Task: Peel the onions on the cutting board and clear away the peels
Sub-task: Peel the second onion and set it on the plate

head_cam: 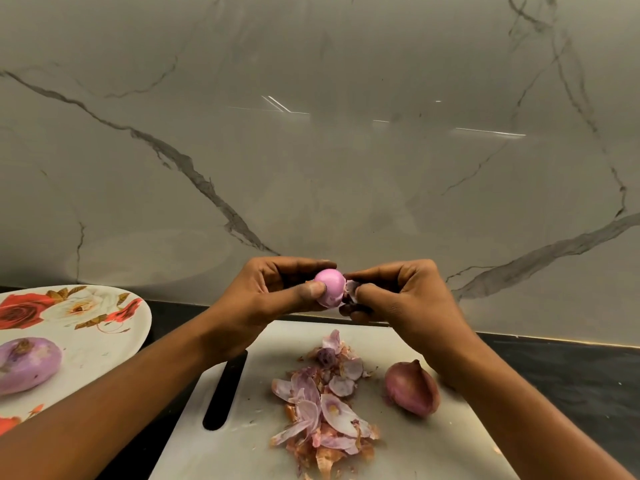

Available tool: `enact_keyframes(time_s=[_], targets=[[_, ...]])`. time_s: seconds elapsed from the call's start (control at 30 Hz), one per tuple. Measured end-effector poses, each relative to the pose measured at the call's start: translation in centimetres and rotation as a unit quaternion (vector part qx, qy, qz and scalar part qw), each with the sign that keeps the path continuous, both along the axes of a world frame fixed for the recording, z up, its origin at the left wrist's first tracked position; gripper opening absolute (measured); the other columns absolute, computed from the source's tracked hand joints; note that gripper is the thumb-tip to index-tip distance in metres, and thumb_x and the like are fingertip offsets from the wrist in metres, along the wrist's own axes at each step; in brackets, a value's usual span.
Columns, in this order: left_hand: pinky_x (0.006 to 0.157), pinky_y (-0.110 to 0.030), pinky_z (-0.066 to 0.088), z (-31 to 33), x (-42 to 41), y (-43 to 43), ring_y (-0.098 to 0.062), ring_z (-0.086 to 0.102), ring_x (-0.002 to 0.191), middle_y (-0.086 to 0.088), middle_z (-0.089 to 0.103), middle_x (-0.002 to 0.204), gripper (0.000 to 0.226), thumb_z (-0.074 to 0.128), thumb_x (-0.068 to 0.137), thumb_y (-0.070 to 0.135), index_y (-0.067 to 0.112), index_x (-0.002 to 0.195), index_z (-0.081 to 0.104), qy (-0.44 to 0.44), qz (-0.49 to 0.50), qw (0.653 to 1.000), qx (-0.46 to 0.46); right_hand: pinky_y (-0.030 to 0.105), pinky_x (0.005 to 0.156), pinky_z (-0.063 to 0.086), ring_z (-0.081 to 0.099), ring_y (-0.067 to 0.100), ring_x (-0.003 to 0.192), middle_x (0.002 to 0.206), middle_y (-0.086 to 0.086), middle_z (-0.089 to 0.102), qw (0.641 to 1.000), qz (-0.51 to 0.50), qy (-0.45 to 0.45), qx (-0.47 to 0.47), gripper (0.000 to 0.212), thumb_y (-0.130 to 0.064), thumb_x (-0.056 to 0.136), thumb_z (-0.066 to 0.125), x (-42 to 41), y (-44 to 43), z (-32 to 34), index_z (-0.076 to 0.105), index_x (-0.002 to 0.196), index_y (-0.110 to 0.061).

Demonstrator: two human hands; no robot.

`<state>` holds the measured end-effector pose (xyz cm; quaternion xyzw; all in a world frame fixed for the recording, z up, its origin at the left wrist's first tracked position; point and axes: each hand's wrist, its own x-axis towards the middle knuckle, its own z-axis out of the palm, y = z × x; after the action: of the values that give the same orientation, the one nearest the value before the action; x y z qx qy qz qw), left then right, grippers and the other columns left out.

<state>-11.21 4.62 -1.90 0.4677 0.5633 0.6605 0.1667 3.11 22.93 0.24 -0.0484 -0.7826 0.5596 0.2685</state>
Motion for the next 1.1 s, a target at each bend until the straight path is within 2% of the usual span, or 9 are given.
enact_keyframes(time_s=[0.17, 0.3, 0.4, 0.5, 0.57, 0.67, 0.8, 0.93, 1.1], targets=[[0.099, -0.038, 0.060, 0.5, -0.2, -0.1, -0.039, 0.070, 0.120, -0.018, 0.070, 0.134, 0.045, 0.067, 0.097, 0.010, 0.010, 0.142, 0.062, -0.095, -0.078, 0.992, 0.018, 0.031, 0.073, 0.067, 0.081, 0.029, 0.080, 0.085, 0.015, 0.081, 0.999, -0.011, -0.008, -0.037, 0.021, 0.005, 0.097, 0.066, 0.4, 0.1, 0.6, 0.082, 0.101, -0.007], [0.096, -0.033, 0.060, 0.4, 0.1, 0.2, -0.033, 0.072, 0.119, -0.013, 0.074, 0.129, 0.045, 0.067, 0.091, 0.010, 0.008, 0.136, 0.065, -0.080, -0.035, 0.996, 0.006, 0.031, 0.077, 0.067, 0.082, 0.026, 0.085, 0.093, 0.012, 0.082, 0.998, 0.009, -0.047, -0.028, 0.016, -0.006, 0.097, 0.073, 0.3, -0.1, 0.6, 0.081, 0.110, -0.007], [0.094, -0.031, 0.061, 0.2, 0.3, 0.3, -0.029, 0.074, 0.116, -0.009, 0.076, 0.123, 0.044, 0.070, 0.087, 0.013, 0.008, 0.131, 0.068, -0.068, -0.007, 0.998, 0.002, 0.034, 0.080, 0.067, 0.081, 0.021, 0.089, 0.097, 0.005, 0.083, 0.998, 0.038, -0.050, 0.027, 0.029, -0.023, 0.089, 0.083, 0.3, -0.5, 0.2, 0.080, 0.117, -0.015], [0.092, -0.032, 0.062, 0.3, 0.5, 0.3, -0.027, 0.075, 0.113, -0.008, 0.078, 0.120, 0.043, 0.072, 0.086, 0.014, 0.010, 0.128, 0.069, -0.054, 0.001, 0.998, -0.009, 0.039, 0.081, 0.067, 0.080, 0.017, 0.091, 0.101, -0.001, 0.083, 0.997, 0.019, -0.030, 0.074, 0.052, -0.034, 0.078, 0.089, 0.1, -0.5, -0.3, 0.076, 0.126, -0.021], [0.093, -0.034, 0.062, 0.2, 0.6, 0.3, -0.029, 0.076, 0.112, -0.010, 0.078, 0.120, 0.042, 0.072, 0.087, 0.012, 0.009, 0.129, 0.069, -0.051, -0.003, 0.999, -0.013, 0.042, 0.087, 0.066, 0.080, 0.015, 0.094, 0.101, -0.005, 0.083, 0.995, 0.014, -0.018, 0.101, 0.051, -0.038, 0.076, 0.089, 0.0, -0.3, -0.4, 0.078, 0.124, -0.025], [0.094, -0.036, 0.062, 0.1, 0.7, 0.2, -0.030, 0.076, 0.111, -0.012, 0.078, 0.118, 0.044, 0.073, 0.086, 0.011, 0.009, 0.130, 0.069, -0.041, -0.008, 0.999, -0.019, 0.045, 0.090, 0.065, 0.079, 0.017, 0.095, 0.098, -0.007, 0.083, 0.994, 0.013, -0.023, 0.109, 0.041, -0.029, 0.080, 0.090, 0.1, -0.1, -0.3, 0.080, 0.120, -0.025], [0.093, -0.035, 0.062, 0.1, 0.9, 0.2, -0.031, 0.076, 0.111, -0.013, 0.078, 0.118, 0.044, 0.073, 0.085, 0.010, 0.008, 0.128, 0.070, -0.043, -0.010, 0.999, -0.010, 0.054, 0.086, 0.065, 0.079, 0.030, 0.088, 0.091, 0.005, 0.082, 0.996, 0.004, -0.013, 0.091, 0.034, -0.024, 0.083, 0.089, -0.1, 0.1, -0.5, 0.082, 0.116, -0.023], [0.093, -0.037, 0.062, 0.3, 0.8, 0.3, -0.032, 0.074, 0.113, -0.013, 0.077, 0.121, 0.043, 0.071, 0.086, 0.011, 0.006, 0.128, 0.070, -0.059, -0.020, 0.998, -0.002, 0.047, 0.084, 0.066, 0.081, 0.021, 0.086, 0.092, 0.001, 0.083, 0.997, -0.012, 0.007, 0.082, 0.030, -0.019, 0.085, 0.087, -0.4, 0.2, -0.8, 0.082, 0.115, -0.017], [0.091, -0.035, 0.063, 0.0, 0.5, 0.4, -0.033, 0.074, 0.114, -0.014, 0.076, 0.124, 0.042, 0.068, 0.089, 0.010, 0.004, 0.131, 0.068, -0.084, -0.028, 0.996, -0.009, 0.042, 0.084, 0.067, 0.082, 0.022, 0.086, 0.092, 0.003, 0.083, 0.999, -0.001, 0.001, 0.043, 0.024, -0.006, 0.090, 0.080, -0.5, 0.1, -0.7, 0.082, 0.113, -0.014]])
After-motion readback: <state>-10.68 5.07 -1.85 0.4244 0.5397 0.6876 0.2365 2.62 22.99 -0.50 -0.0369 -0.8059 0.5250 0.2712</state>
